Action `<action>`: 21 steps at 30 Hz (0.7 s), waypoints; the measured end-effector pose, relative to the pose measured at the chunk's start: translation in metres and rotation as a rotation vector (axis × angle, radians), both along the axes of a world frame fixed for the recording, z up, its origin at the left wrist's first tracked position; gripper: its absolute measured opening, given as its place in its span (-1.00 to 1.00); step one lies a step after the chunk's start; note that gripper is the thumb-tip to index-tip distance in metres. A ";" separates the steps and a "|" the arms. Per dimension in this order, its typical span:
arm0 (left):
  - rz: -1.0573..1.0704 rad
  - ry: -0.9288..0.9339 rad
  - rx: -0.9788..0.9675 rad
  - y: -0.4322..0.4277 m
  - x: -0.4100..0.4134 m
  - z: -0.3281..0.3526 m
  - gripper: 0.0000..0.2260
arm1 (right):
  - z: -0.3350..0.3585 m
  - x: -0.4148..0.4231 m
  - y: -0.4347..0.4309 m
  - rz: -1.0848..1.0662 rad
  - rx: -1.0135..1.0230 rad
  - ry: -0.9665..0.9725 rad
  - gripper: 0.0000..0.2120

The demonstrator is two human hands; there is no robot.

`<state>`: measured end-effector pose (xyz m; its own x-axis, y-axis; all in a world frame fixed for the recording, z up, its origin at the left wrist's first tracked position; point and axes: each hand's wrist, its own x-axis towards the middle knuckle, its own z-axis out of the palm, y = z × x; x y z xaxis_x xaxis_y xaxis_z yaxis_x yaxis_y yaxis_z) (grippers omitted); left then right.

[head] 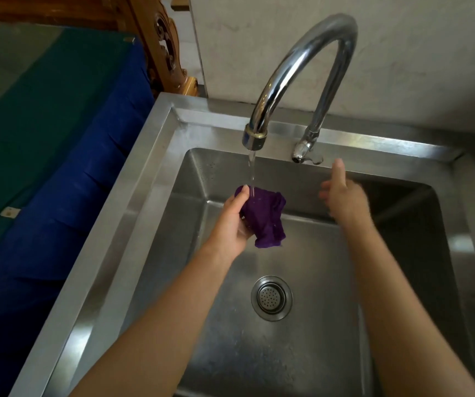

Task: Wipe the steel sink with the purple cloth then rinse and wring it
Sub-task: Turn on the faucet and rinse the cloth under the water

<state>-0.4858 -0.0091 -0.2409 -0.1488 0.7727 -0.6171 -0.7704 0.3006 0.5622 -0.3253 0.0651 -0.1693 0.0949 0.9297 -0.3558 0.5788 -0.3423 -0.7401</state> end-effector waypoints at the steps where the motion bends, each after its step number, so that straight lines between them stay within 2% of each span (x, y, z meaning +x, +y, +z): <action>1: -0.020 0.041 0.016 0.001 0.002 0.000 -0.69 | -0.010 -0.003 -0.016 -0.010 -0.002 0.082 -0.38; 3: -0.068 0.184 0.035 0.003 0.007 0.003 -0.79 | -0.027 -0.019 -0.043 0.087 -0.099 0.335 -0.47; 5: -0.062 0.341 0.037 0.005 0.008 0.007 -0.71 | -0.039 -0.031 -0.053 0.155 -0.178 0.508 -0.67; 8: -0.026 0.560 0.004 0.005 -0.001 0.009 -0.63 | -0.053 -0.034 -0.046 0.084 -0.092 0.453 -0.81; 12: -0.109 0.675 0.026 0.005 -0.008 0.011 -0.84 | -0.058 -0.038 -0.035 0.132 -0.051 0.398 -0.86; 16: -0.080 0.782 0.040 0.008 -0.012 0.004 -0.87 | -0.059 -0.044 -0.024 0.099 0.013 0.327 -0.87; 19: 0.012 0.779 0.017 0.017 -0.005 -0.003 -0.88 | -0.045 -0.061 -0.032 0.096 0.060 0.362 -0.76; 21: 0.043 0.693 -0.043 0.025 -0.002 0.000 -0.94 | -0.037 -0.076 -0.048 0.177 0.106 0.322 -0.68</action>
<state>-0.4877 0.0160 -0.2414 -0.5497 0.7344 -0.3982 -0.2495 0.3106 0.9172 -0.4010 0.0168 -0.2065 -0.1718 0.9549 -0.2422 0.3544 -0.1695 -0.9196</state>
